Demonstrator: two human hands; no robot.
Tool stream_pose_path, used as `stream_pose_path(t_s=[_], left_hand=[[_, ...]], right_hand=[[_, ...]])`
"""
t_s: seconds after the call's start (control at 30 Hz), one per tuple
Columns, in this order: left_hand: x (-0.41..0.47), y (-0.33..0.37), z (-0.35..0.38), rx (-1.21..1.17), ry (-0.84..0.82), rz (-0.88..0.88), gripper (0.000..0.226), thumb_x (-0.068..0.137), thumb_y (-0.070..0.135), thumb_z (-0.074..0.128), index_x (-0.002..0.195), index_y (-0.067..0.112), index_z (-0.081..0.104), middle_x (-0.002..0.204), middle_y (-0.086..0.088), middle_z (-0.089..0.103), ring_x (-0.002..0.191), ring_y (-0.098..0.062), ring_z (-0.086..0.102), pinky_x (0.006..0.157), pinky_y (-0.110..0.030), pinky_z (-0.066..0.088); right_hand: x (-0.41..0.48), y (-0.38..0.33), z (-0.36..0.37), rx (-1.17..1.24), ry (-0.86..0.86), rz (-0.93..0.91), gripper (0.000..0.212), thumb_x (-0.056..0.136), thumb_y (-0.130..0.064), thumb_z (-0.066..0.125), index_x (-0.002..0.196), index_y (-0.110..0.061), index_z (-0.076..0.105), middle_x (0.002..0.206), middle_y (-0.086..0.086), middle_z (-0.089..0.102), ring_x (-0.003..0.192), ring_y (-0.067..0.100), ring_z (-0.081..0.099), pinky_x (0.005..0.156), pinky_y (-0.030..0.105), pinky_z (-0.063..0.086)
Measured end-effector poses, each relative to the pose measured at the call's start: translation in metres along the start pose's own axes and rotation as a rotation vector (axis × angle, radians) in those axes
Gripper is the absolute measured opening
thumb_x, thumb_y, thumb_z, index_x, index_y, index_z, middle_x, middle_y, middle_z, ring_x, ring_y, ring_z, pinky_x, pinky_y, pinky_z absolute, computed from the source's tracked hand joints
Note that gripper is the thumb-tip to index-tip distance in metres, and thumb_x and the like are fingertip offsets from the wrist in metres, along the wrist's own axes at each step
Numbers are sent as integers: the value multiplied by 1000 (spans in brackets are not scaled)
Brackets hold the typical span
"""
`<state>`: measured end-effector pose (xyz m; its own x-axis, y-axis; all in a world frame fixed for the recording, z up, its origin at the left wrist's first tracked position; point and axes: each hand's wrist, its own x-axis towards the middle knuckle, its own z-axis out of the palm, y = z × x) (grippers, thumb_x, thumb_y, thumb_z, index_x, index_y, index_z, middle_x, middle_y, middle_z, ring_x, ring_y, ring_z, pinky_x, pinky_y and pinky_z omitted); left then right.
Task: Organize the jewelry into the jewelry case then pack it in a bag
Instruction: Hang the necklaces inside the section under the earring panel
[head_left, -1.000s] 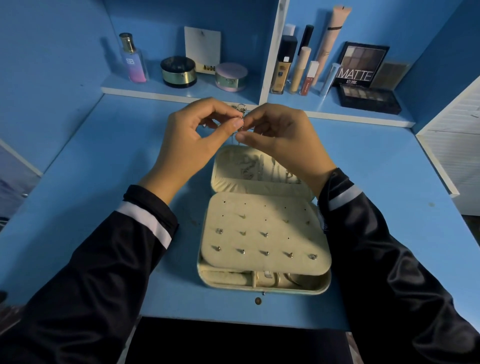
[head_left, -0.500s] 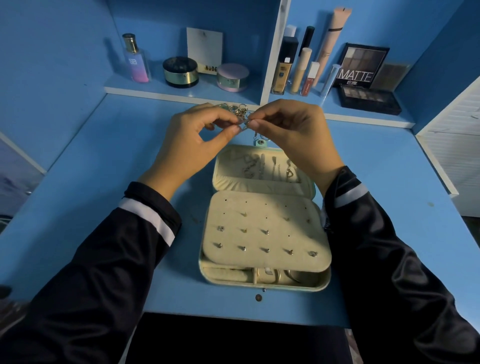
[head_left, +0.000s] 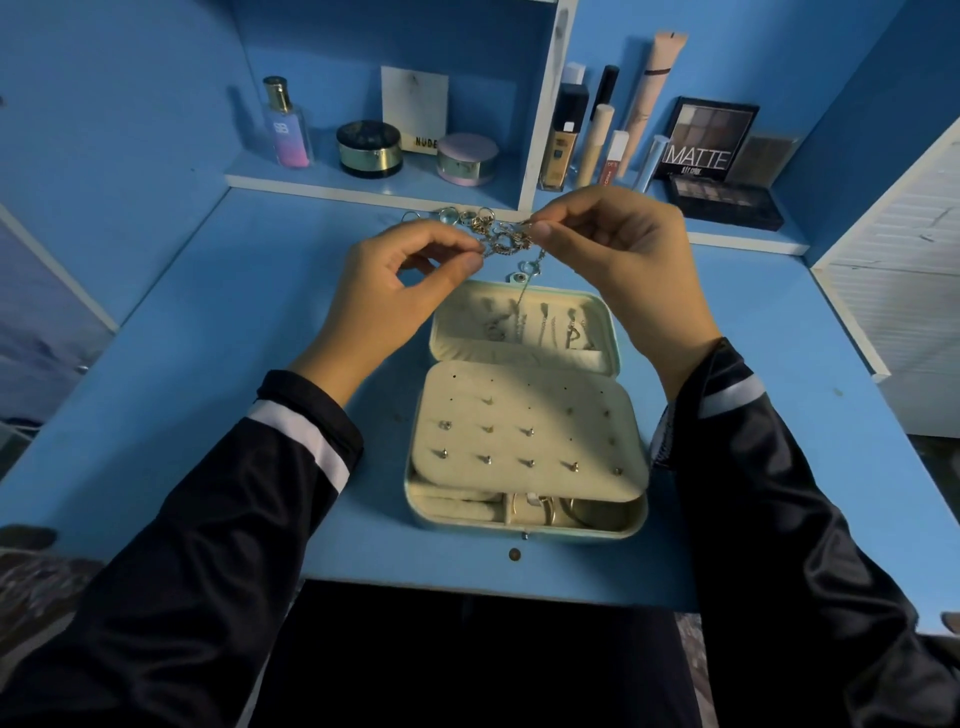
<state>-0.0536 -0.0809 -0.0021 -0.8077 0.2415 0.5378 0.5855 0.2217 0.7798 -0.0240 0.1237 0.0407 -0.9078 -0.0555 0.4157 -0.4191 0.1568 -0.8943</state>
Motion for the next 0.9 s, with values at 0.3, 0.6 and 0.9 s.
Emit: stream_pose_path(t_s=[0.3,0.6,0.9], left_hand=[[-17,8,-3,-66,5,-22,11,91,17,69,95,27,70,92,18,72,89,-9,68,84,-25,53],[-3,-18,4,157,-29,-47,5,89,21,71,93,22,74,88,7,72,78,-2,63,72,-19,50],[17,-29,7,443,-152,32,8,86,14,70,92,15,76,80,11,62,68,-2,51,69,-1,36]], right_hand=[[-15,-3,2,-26,-80,75,3,84,-4,72,86,-5,70,79,6,67,70,12,57,65,22,47],[-2,26,4,-354,-82,191,4,82,-13,74,84,-10,74,75,9,70,63,10,54,62,21,44],[13,41,8,-653,-149,123,6,80,-9,70,82,-13,75,68,-9,63,54,-9,51,57,5,37]])
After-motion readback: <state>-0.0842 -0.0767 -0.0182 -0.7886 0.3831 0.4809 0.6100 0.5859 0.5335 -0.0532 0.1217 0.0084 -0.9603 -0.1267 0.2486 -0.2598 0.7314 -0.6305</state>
